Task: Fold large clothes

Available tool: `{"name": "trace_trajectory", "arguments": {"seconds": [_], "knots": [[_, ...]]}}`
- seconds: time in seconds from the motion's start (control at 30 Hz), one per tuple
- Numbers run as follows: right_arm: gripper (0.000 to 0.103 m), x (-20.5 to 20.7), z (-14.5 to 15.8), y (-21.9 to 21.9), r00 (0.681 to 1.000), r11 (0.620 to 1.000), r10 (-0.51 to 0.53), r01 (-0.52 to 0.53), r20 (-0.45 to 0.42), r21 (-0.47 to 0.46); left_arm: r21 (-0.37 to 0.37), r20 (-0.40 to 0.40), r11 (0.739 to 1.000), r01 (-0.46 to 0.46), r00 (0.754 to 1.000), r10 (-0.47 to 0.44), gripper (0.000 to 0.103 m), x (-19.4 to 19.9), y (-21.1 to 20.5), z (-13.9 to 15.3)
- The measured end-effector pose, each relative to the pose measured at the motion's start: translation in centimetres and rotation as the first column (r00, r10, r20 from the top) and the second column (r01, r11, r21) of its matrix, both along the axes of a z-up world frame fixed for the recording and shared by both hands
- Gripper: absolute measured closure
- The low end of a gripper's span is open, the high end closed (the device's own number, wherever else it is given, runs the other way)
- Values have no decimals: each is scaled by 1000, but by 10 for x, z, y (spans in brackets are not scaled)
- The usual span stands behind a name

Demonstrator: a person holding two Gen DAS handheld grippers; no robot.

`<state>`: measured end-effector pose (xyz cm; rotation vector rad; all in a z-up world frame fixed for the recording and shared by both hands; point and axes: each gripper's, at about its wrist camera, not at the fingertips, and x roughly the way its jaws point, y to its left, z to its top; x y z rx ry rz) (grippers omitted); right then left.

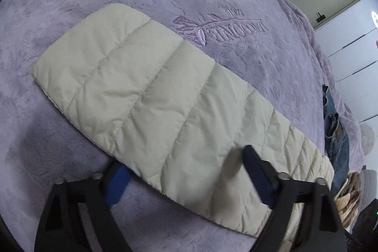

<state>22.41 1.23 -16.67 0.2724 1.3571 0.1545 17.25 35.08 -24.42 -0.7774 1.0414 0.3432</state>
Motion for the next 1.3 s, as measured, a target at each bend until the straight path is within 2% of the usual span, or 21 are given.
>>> {"name": "trace_trajectory", "arguments": {"seconds": [0.03, 0.07, 0.1, 0.13, 0.17, 0.23, 0.33, 0.47, 0.57, 0.63, 0.73, 0.8, 0.9, 1.0, 1.1, 1.17, 1.23, 1.3], "knots": [[67, 3, -6, 1, 1000, 1000, -1, 1, -8, 18, 4, -8, 1000, 10, 1000, -10, 49, 2, 3, -1], [80, 5, -12, 1, 1000, 999, -8, 9, -16, 38, -11, 1, 1000, 19, 1000, -19, 71, 2, 5, 0], [81, 6, -18, 1, 1000, 999, -18, 19, -20, 50, -48, 25, 998, 36, 999, -35, 90, 3, 8, 0], [82, 8, -24, 2, 999, 998, -26, 27, -21, 62, -90, 53, 994, 56, 997, -51, 94, 2, 12, 2], [83, 9, -30, 0, 999, 997, -32, 33, -21, 76, -103, 69, 992, 75, 995, -68, 94, 4, 12, 5], [83, 11, -44, 3, 999, 995, -40, 42, -28, 88, -84, 118, 987, 139, 985, -128, 94, 10, 5, 19], [84, 12, -63, 5, 998, 994, -49, 52, -25, 95, -37, 203, 968, 250, 950, -237, 94, 18, -16, 49], [84, 16, -72, 8, 998, 989, -60, 58, 6, 137, 5, 294, 920, 392, 879, -376, 94, 31, -62, 89], [84, 19, -70, 6, 998, 980, -60, 56, 14, 189, 51, 330, 864, 501, 808, -488, 94, 42, -110, 115], [84, 20, -64, -2, 997, 969, -82, 78, 5, 236, 87, 339, 817, 569, 755, -562, 94, 46, -147, 129], [84, 14, -45, -26, 992, 957, -125, 113, 27, 268, 153, 302, 726, 671, 668, -680, 94, 50, -208, 138], [84, 4, -29, -50, 986, 966, -151, 132, 70, 224, 183, 254, 654, 734, 607, -753, 94, 50, -253, 137], [84, -13, -8, -93, 971, 978, -191, 176, 143, 109, 203, 185, 551, 809, 521, -833, 94, 50, -318, 126], [84, -32, -2, -140, 953, 965, -261, 260, 156, 24, 300, 75, 430, 851, 428, -900, 94, 41, -382, 109], [84, -57, -9, -204, 931, 939, -338, 344, 135, -26, 347, -30, 334, 876, 366, -930, 94, 32, -432, 89], [84, -65, -19, -228, 913, 917, -392, 397, 111, -31, 372, -83, 276, 886, 328, -941, 94, 25, -457, 78], [84, -69, -23, -249, 896, 899, -433, 437, 102, -19, 425, -149, 209, 881, 296, -943, 94, 16, -481, 68], [84, -81, -33, -270, 885, 890, -455, 457, 101, 10, 463, -199, 155, 872, 273, -941, 94, 8, -498, 61]]}}
